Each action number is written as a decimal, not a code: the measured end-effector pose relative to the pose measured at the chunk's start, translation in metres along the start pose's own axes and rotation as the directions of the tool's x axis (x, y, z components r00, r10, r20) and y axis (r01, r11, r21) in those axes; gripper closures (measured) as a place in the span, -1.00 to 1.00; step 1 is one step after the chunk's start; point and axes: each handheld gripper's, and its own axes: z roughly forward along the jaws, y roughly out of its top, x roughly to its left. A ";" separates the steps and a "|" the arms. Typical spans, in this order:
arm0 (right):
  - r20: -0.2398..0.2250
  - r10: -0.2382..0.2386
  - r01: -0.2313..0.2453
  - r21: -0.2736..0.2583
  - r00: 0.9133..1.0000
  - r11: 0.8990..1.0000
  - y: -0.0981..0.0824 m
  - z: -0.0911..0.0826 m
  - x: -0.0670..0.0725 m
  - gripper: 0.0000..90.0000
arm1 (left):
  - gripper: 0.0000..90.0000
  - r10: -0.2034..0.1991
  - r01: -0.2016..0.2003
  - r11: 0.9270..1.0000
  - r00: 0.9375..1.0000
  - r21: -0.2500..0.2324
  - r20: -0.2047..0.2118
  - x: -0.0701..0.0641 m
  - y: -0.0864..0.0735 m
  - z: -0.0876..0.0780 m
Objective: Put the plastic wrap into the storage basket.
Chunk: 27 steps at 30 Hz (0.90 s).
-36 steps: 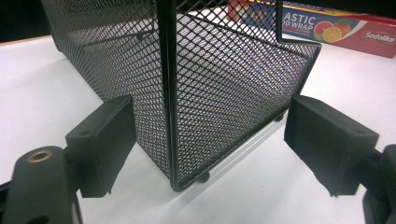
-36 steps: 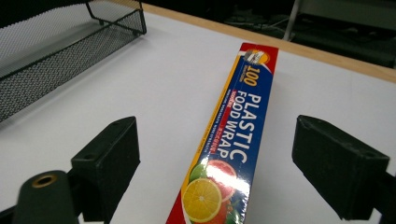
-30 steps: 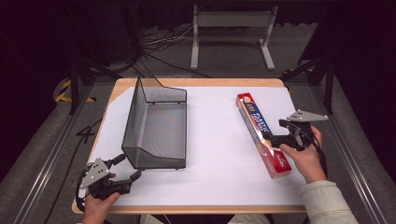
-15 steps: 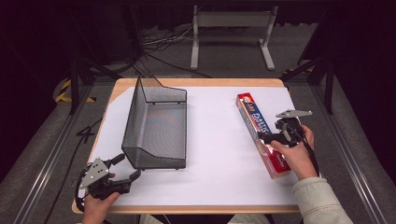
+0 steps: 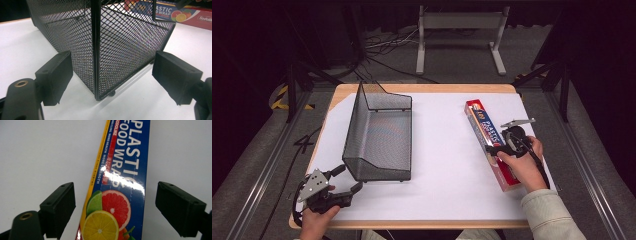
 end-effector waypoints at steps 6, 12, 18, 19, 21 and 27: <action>0.004 0.001 -0.001 0.057 1.000 0.998 -0.001 0.009 0.000 -0.60 | -0.61 -0.005 0.005 1.000 1.000 -0.001 -0.003 0.000 0.000 0.000; 0.006 -0.001 0.001 0.130 1.000 0.991 -0.001 0.016 0.000 -0.58 | -0.61 0.001 -0.001 1.000 1.000 0.005 -0.003 0.000 0.000 0.000; 0.014 0.056 -0.057 0.206 0.998 0.977 0.004 0.018 0.000 -0.44 | -0.61 0.001 -0.001 1.000 1.000 0.006 -0.003 0.000 0.000 0.000; 0.011 0.060 -0.061 0.214 0.998 0.975 0.004 0.018 0.000 -0.40 | -0.60 0.001 -0.001 1.000 1.000 0.006 -0.001 0.000 0.000 0.000; 0.008 0.071 -0.071 0.233 0.997 0.970 0.007 0.018 0.002 -0.27 | -0.60 0.000 0.000 1.000 1.000 0.002 -0.001 0.000 0.000 0.000; 0.043 0.070 -0.078 0.248 0.997 0.966 0.010 0.016 0.006 -0.17 | -0.59 -0.003 0.003 1.000 1.000 -0.001 -0.002 0.000 0.000 -0.001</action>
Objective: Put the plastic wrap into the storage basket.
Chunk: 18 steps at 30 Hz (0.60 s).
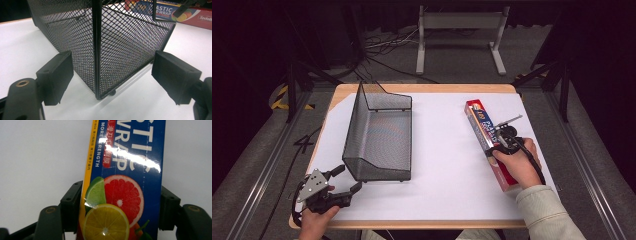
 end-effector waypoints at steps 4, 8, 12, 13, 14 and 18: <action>0.006 0.027 -0.027 -0.015 1.000 1.000 -0.002 0.000 0.001 -0.14 | -0.59 0.001 -0.001 1.000 1.000 0.000 0.001 0.000 0.000 0.000; 0.014 0.038 -0.038 -0.022 0.999 0.999 -0.003 -0.001 0.002 -0.12 | -0.59 0.001 -0.001 1.000 1.000 0.000 0.002 0.000 0.000 0.000; 0.017 0.048 -0.047 -0.035 0.999 0.998 -0.003 -0.001 0.002 -0.10 | -0.59 0.001 -0.001 1.000 1.000 0.000 0.003 0.000 0.000 0.000; 0.016 0.052 -0.051 -0.034 0.999 0.998 -0.004 -0.002 0.002 -0.09 | -0.59 0.001 -0.001 1.000 1.000 0.000 0.003 0.000 0.000 0.000; 0.019 0.056 -0.055 -0.042 0.998 0.998 -0.004 -0.002 0.002 -0.08 | -0.59 0.001 -0.001 1.000 1.000 0.000 0.003 0.000 0.000 0.000; 0.027 0.062 -0.060 -0.075 0.998 0.995 -0.004 -0.005 0.002 -0.06 | -0.59 -0.001 0.001 1.000 1.000 -0.001 0.005 0.000 0.000 0.000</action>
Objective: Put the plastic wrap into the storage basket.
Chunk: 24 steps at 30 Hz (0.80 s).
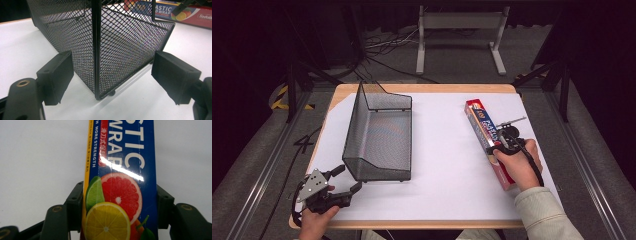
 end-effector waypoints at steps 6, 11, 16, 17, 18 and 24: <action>0.000 -0.009 0.009 -0.025 1.000 1.000 0.003 -0.006 0.003 -0.04 | -0.59 -0.002 0.002 1.000 1.000 0.000 0.004 0.000 0.000 0.000; -0.017 -0.034 0.034 -0.050 0.999 0.998 0.008 -0.017 0.008 -0.03 | -0.59 -0.001 0.001 1.000 1.000 0.000 0.007 0.000 0.000 0.000; -0.026 -0.064 0.063 -0.041 0.998 0.997 0.015 -0.027 0.014 -0.03 | -0.58 -0.002 0.002 1.000 1.000 -0.001 0.008 0.000 0.000 0.000; -0.023 -0.069 0.068 -0.041 0.997 0.997 0.016 -0.029 0.016 -0.03 | -0.59 -0.004 0.004 1.000 1.000 0.002 0.008 0.000 0.000 -0.001; -0.021 -0.070 0.069 -0.045 0.997 0.997 0.017 -0.031 0.018 -0.03 | -0.59 -0.004 0.004 1.000 1.000 0.002 0.009 0.000 0.000 -0.001; -0.033 -0.074 0.072 -0.065 0.997 0.995 0.027 -0.049 0.026 -0.03 | -0.58 -0.006 0.006 1.000 1.000 0.000 0.009 0.000 0.000 -0.001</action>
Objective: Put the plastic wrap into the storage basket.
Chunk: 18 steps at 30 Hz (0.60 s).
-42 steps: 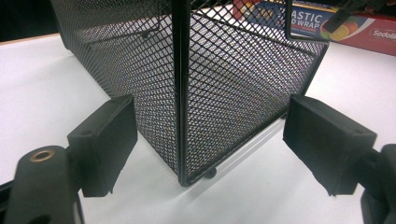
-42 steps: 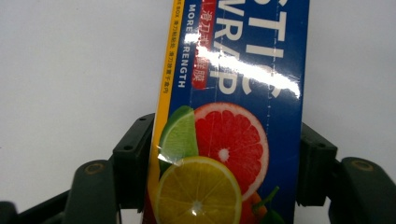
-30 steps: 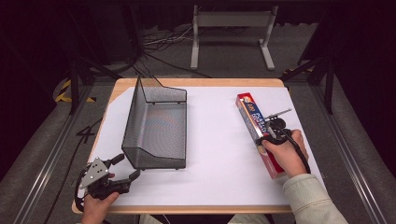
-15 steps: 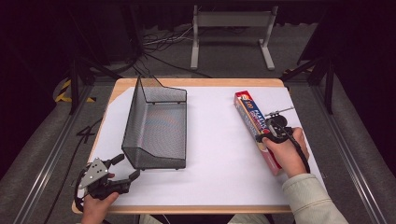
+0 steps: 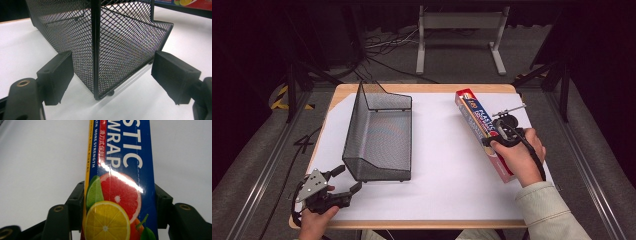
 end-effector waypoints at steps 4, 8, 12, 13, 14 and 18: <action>0.000 -0.004 0.004 -0.012 1.000 1.000 0.005 -0.008 0.005 -0.03 | -0.58 0.003 -0.003 1.000 1.000 -0.002 -0.001 0.000 0.000 0.000; -0.016 -0.002 0.001 -0.025 1.000 1.000 0.011 -0.017 0.011 -0.03 | -0.58 -0.001 0.001 1.000 1.000 -0.003 -0.003 0.000 0.000 0.000; -0.015 -0.018 0.018 -0.032 1.000 0.999 0.016 -0.024 0.017 -0.03 | -0.58 0.003 -0.003 1.000 1.000 -0.002 -0.003 0.000 0.000 0.000; -0.018 -0.018 0.018 -0.031 1.000 0.999 0.017 -0.026 0.019 -0.03 | -0.58 0.007 -0.007 1.000 1.000 -0.001 -0.003 0.001 0.000 0.000; -0.020 -0.029 0.028 -0.036 0.999 0.999 0.018 -0.028 0.021 -0.04 | -0.58 0.007 -0.007 1.000 1.000 -0.001 -0.003 0.001 0.000 0.000; -0.028 -0.046 0.044 -0.046 0.999 0.998 0.021 -0.033 0.030 -0.04 | -0.58 0.003 -0.003 1.000 1.000 -0.003 -0.004 0.000 0.000 0.000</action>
